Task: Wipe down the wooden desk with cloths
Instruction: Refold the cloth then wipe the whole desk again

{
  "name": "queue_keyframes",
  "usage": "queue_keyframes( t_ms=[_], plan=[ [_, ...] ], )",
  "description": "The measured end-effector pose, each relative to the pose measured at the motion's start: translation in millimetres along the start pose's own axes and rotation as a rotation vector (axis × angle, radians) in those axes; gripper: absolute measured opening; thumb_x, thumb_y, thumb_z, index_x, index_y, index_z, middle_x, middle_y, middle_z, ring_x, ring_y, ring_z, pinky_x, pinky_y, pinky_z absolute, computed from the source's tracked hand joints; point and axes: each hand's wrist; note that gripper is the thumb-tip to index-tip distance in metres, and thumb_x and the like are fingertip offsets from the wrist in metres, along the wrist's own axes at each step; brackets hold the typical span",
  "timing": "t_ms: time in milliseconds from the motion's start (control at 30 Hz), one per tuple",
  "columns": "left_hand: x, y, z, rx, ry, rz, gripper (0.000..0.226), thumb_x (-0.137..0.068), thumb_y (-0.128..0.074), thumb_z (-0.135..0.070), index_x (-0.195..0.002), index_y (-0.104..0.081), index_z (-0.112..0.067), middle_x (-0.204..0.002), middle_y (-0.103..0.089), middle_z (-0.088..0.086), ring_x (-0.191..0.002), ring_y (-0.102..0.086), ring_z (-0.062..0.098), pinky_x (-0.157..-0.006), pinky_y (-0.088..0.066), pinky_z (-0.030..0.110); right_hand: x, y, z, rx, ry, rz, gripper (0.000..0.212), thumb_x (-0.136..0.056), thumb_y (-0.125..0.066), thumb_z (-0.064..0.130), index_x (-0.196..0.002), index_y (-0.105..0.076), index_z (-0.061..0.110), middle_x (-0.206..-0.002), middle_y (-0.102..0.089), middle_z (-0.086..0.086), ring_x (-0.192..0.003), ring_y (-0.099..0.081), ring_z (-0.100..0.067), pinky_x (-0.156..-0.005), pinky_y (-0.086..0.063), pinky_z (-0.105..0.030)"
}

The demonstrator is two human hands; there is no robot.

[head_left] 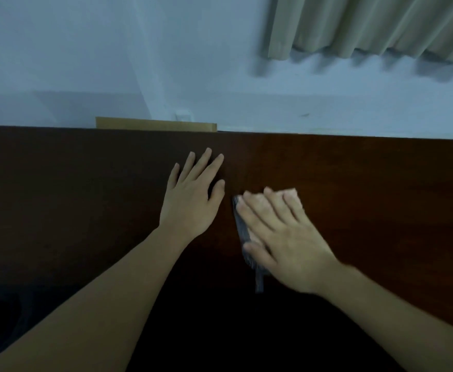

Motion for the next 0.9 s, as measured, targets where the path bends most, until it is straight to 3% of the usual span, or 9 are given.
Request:
queue_keyframes(
  t_ms=[100,233,333,467,533,633,733,800,900],
  plan=[
    [7,11,7,0.154,-0.037,-0.011,0.052,-0.108,-0.036,-0.037,-0.159,-0.024,-0.035,-0.168,-0.009,-0.012,-0.154,0.004,0.008,-0.123,0.003,0.032,8,-3,0,0.001,0.049,-0.002,0.07,-0.103,-0.007,0.065,-0.163,-0.006,0.029,-0.17,-0.003,0.006,-0.157,0.003,-0.024,-0.124,0.002,-0.047],
    [19,28,38,0.007,-0.022,0.04,0.053,-0.107,-0.036,-0.04,-0.158,-0.022,-0.038,-0.168,-0.008,-0.014,-0.154,0.006,0.008,-0.122,0.006,0.031,-42,10,-28,-0.017,-0.051,-0.037,0.075,-0.089,0.018,0.071,-0.157,0.02,0.039,-0.166,0.02,0.014,-0.154,0.021,-0.02,-0.121,0.021,-0.042],
    [27,40,65,-0.09,0.045,0.08,0.054,-0.106,-0.028,-0.045,-0.159,-0.017,-0.041,-0.168,-0.004,-0.014,-0.154,0.008,0.009,-0.124,0.007,0.035,-99,22,-57,0.013,-0.179,-0.075,0.083,-0.083,0.015,0.068,-0.159,0.014,0.036,-0.169,0.012,0.009,-0.156,0.011,-0.023,-0.122,0.011,-0.045],
    [36,43,88,-0.151,0.089,0.093,0.055,-0.106,-0.022,-0.049,-0.16,-0.015,-0.041,-0.169,-0.002,-0.014,-0.154,0.01,0.01,-0.123,0.011,0.035,-141,29,-67,-0.015,-0.278,-0.06,0.066,-0.103,-0.005,0.06,-0.162,0.006,0.033,-0.171,0.007,0.007,-0.156,0.007,-0.026,-0.125,0.005,-0.048],
    [36,40,89,-0.17,0.08,0.069,0.055,-0.106,-0.021,-0.048,-0.16,-0.013,-0.041,-0.169,-0.001,-0.014,-0.154,0.01,0.009,-0.123,0.01,0.035,-139,28,-50,-0.03,-0.298,-0.058,0.066,-0.103,-0.005,0.059,-0.161,0.008,0.031,-0.17,0.008,0.006,-0.156,0.009,-0.027,-0.124,0.006,-0.049],
    [35,39,87,-0.173,0.087,0.057,0.055,-0.107,-0.023,-0.047,-0.16,-0.014,-0.04,-0.169,-0.002,-0.013,-0.155,0.008,0.012,-0.125,0.006,0.038,-106,18,0,0.0,-0.169,-0.052,0.076,-0.095,0.007,0.062,-0.162,0.006,0.027,-0.171,0.003,0.0,-0.156,0.004,-0.033,-0.124,0.002,-0.054],
    [36,39,88,-0.176,0.078,0.038,0.054,-0.107,-0.023,-0.046,-0.16,-0.017,-0.039,-0.169,-0.005,-0.012,-0.156,0.003,0.015,-0.126,0.002,0.04,-55,5,49,0.009,0.049,-0.042,0.072,-0.102,-0.008,0.062,-0.163,-0.013,0.024,-0.17,-0.014,-0.001,-0.156,-0.009,-0.034,-0.123,-0.01,-0.056],
    [37,38,89,-0.176,0.063,0.018,0.054,-0.107,-0.02,-0.045,-0.16,-0.02,-0.038,-0.169,-0.009,-0.01,-0.157,0.0,0.017,-0.126,0.001,0.041,-36,-4,58,0.003,0.138,-0.004,0.069,-0.103,-0.014,0.063,-0.163,-0.011,0.028,-0.17,-0.01,0.005,-0.157,-0.002,-0.028,-0.124,-0.004,-0.051],
    [37,38,89,-0.187,0.074,0.044,0.054,-0.107,-0.02,-0.046,-0.161,-0.015,-0.039,-0.169,-0.004,-0.012,-0.156,0.004,0.015,-0.126,0.003,0.039,-54,2,41,0.007,0.141,-0.035,0.07,-0.101,-0.006,0.066,-0.163,-0.003,0.032,-0.169,-0.006,0.008,-0.156,0.001,-0.024,-0.123,0.003,-0.047]
  ],
)
Point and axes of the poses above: each hand's wrist, its own x-axis away from the middle knuckle, its own y-axis out of the back of the hand, z = x × y
